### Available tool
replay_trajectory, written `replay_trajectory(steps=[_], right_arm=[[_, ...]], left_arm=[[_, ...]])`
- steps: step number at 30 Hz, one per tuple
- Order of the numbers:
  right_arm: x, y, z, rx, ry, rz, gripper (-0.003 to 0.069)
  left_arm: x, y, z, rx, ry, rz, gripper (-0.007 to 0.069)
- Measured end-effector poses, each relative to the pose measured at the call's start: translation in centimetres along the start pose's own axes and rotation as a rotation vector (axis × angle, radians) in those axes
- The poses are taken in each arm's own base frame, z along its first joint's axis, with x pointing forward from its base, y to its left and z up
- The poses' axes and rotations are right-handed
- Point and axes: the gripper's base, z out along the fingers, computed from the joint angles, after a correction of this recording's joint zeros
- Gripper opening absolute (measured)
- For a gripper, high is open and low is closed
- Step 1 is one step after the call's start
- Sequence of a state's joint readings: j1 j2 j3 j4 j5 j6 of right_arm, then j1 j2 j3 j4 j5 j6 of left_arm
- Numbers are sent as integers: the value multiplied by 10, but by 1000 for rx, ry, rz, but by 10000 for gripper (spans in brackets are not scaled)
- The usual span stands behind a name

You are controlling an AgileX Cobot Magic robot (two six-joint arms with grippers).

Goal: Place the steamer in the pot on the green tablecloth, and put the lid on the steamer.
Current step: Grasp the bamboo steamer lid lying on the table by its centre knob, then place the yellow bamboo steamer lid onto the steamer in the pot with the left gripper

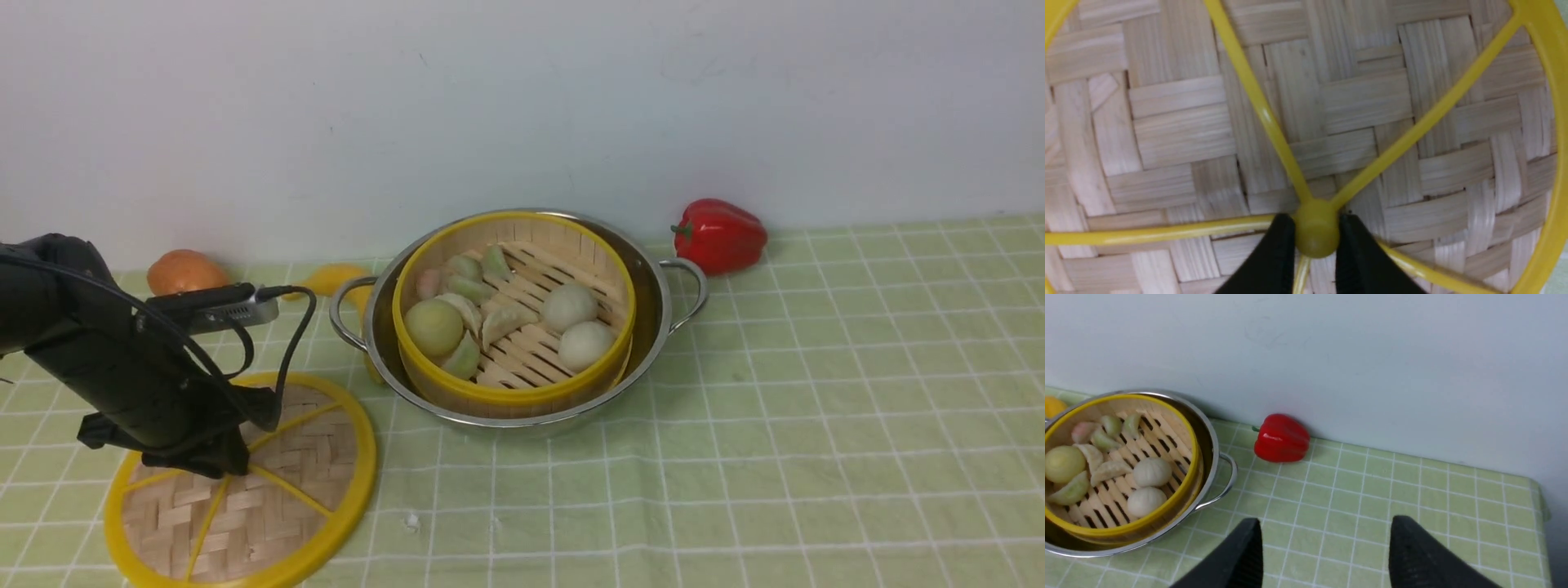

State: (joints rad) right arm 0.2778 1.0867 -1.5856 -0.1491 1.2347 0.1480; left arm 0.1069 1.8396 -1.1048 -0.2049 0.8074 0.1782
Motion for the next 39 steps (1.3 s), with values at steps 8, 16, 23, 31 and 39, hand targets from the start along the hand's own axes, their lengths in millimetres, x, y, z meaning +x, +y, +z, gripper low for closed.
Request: replay_trajectory(steps=[8,16,23,31,39], right_arm=[[3,-13,-30,88,-85,-28,420],[10,-21,-63,110,-170,-7,420],[11,-22,-68,109,-182,4,420],[12,-20,-68,78,-178,17,420],[12,-19,-68,66,-177,22,420]], left_arm=[[-28,-3,-91,-129,-4,57,117],[-72,-97,-194,-166,-391,282,117],[-74,-234,-124,-240,-348,571,117],[-76,-273,-64,-283,-274,648,117],[-81,-275,-42,-299,-245,653,117]])
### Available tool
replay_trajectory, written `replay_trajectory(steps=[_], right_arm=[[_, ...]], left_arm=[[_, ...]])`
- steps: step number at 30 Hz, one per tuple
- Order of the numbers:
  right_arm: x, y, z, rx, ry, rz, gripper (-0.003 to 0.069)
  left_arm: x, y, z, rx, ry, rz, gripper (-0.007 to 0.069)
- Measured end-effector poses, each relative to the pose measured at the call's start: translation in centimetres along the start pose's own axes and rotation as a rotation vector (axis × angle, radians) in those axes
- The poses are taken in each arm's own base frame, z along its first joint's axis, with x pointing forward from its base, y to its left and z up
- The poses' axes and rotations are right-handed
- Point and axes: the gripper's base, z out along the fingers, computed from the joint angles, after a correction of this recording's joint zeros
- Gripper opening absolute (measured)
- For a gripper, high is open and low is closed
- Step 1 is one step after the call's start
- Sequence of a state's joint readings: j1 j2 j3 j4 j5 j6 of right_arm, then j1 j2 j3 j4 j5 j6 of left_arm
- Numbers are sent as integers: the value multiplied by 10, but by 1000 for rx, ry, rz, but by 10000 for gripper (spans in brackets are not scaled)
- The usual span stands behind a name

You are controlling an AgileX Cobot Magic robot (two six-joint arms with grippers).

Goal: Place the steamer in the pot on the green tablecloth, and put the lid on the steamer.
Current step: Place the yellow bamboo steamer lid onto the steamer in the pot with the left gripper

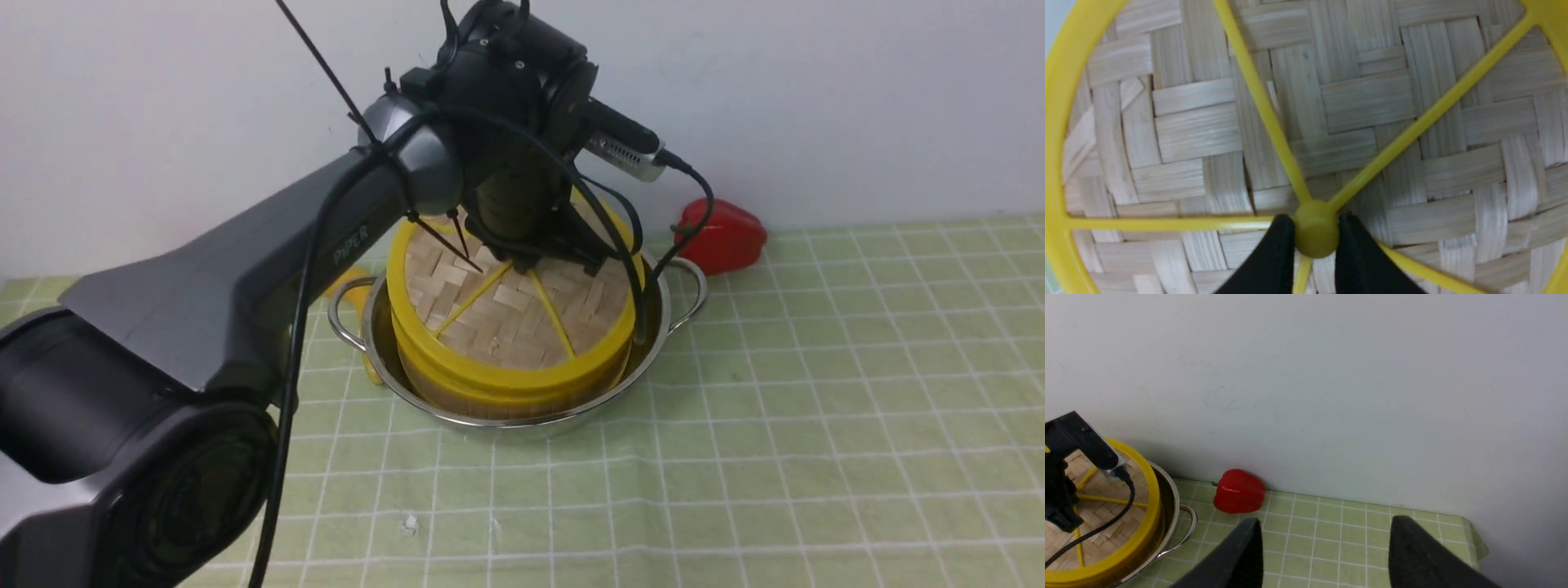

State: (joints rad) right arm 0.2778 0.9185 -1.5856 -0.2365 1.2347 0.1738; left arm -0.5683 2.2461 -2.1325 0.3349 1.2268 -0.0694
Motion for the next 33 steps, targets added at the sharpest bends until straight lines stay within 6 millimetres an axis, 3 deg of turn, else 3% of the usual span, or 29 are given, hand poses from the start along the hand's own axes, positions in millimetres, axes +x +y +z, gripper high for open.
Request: replay_trajectory(steps=[7,19,27,33], right_arm=[[0,0,0,0,0,0,420],[0,0,0,0,0,0,420],[0,0,0,0,-1,0,420],[0,0,0,0,-1,0,420]], left_arm=[[1,0,9,2,17,-8,117],[6,26,19,73,46,-111,117],[4,27,17,79,37,-109,117],[-4,30,4,73,-18,-117,117]])
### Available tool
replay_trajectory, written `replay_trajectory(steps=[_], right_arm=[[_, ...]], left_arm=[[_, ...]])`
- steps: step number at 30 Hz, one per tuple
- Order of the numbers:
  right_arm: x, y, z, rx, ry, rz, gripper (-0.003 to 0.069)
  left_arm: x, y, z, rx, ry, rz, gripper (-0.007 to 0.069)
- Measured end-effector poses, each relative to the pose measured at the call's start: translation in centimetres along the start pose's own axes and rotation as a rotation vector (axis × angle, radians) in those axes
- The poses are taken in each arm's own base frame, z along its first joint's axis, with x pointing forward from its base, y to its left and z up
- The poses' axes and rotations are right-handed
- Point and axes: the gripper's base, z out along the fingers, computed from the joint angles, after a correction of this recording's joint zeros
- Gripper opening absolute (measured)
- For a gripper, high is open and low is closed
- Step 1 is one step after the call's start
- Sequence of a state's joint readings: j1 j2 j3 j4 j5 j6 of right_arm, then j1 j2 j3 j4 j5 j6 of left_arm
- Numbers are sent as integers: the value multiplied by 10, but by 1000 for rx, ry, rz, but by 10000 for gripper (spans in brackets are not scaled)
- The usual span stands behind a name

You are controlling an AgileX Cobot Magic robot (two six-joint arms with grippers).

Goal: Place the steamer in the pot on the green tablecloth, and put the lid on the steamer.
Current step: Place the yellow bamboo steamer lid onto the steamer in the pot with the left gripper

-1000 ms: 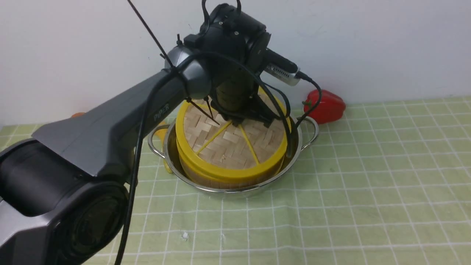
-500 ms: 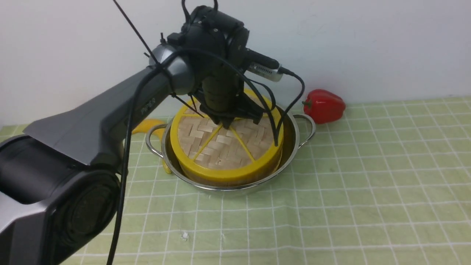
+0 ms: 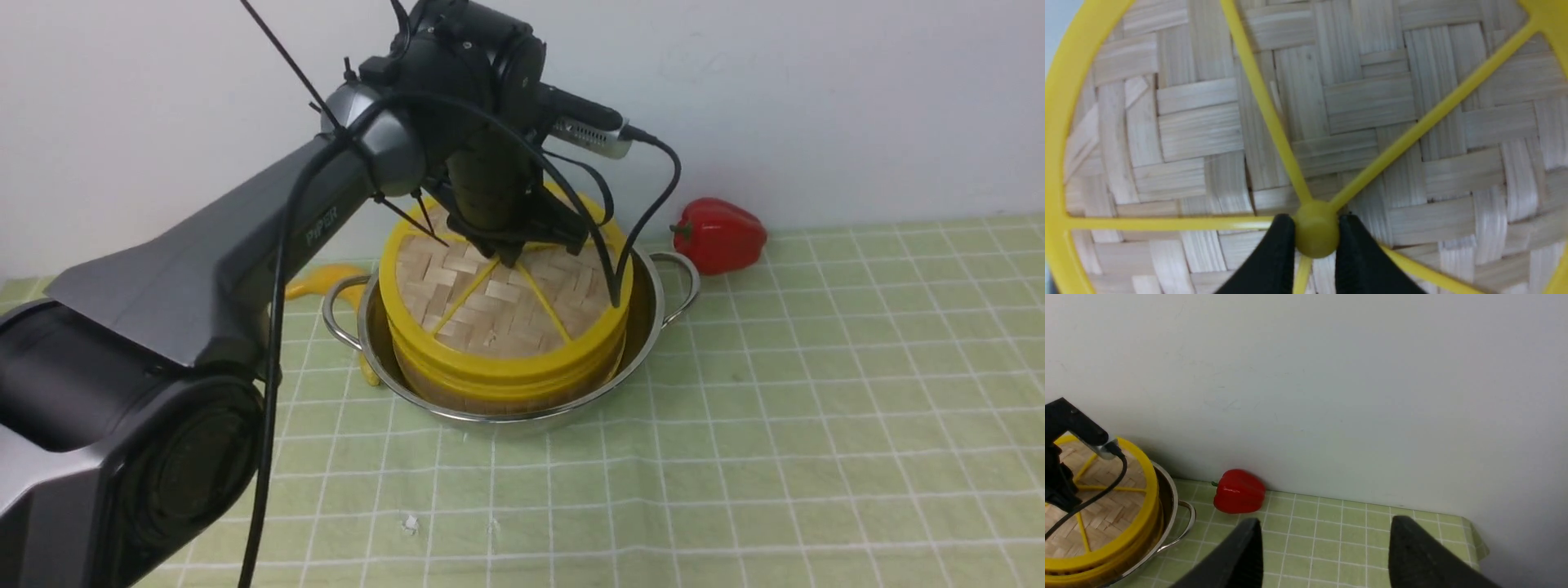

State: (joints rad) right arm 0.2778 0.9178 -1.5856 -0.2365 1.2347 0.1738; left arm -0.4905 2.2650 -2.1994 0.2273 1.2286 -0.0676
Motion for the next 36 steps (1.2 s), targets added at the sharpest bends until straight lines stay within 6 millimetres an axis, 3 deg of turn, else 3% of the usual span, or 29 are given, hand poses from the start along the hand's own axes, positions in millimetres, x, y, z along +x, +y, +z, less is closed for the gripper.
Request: replay_trajectory(steps=[4,19,36], right_arm=[[0,0,0,0,0,0,420],[0,0,0,0,0,0,420],[0,0,0,0,0,0,420]], left_arm=[[-1,0,-1,-1,-7,-1,117],[0,-4,27,-15,37,14,117],[-1,-6,26,-1,35,9,117]])
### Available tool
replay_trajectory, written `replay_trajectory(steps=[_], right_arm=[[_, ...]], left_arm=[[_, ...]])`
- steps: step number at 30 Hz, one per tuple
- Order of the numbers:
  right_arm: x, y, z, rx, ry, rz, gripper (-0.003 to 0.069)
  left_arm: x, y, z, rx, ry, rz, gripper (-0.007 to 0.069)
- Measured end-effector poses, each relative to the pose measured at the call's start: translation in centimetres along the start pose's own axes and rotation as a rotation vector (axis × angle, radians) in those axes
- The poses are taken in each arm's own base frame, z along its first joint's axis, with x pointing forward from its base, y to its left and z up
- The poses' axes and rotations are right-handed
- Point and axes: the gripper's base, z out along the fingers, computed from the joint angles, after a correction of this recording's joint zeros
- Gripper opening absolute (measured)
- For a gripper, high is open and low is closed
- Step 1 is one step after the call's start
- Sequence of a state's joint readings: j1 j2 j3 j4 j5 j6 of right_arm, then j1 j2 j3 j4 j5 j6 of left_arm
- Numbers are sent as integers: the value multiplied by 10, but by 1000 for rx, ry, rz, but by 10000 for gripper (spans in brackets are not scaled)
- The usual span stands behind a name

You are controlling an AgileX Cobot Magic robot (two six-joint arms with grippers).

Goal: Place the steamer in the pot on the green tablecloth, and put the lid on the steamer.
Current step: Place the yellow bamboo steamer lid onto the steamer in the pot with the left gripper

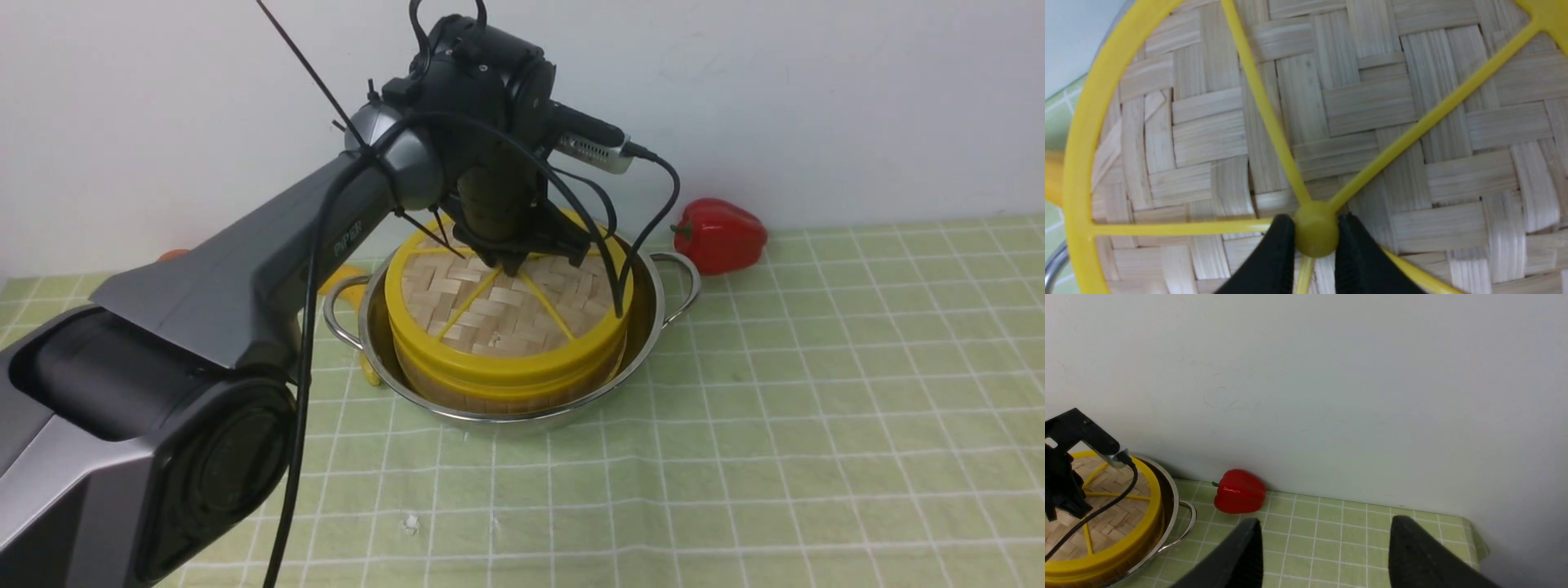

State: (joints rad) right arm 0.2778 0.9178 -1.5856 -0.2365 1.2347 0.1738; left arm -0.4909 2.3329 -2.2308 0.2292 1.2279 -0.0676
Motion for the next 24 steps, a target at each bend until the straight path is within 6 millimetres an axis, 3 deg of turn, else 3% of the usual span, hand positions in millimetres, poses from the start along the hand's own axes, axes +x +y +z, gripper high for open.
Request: replay_trajectory(steps=[24], right_arm=[[0,0,1,0,2,0,420]], left_arm=[[-1,-2,-5,27,-6,-24,116]])
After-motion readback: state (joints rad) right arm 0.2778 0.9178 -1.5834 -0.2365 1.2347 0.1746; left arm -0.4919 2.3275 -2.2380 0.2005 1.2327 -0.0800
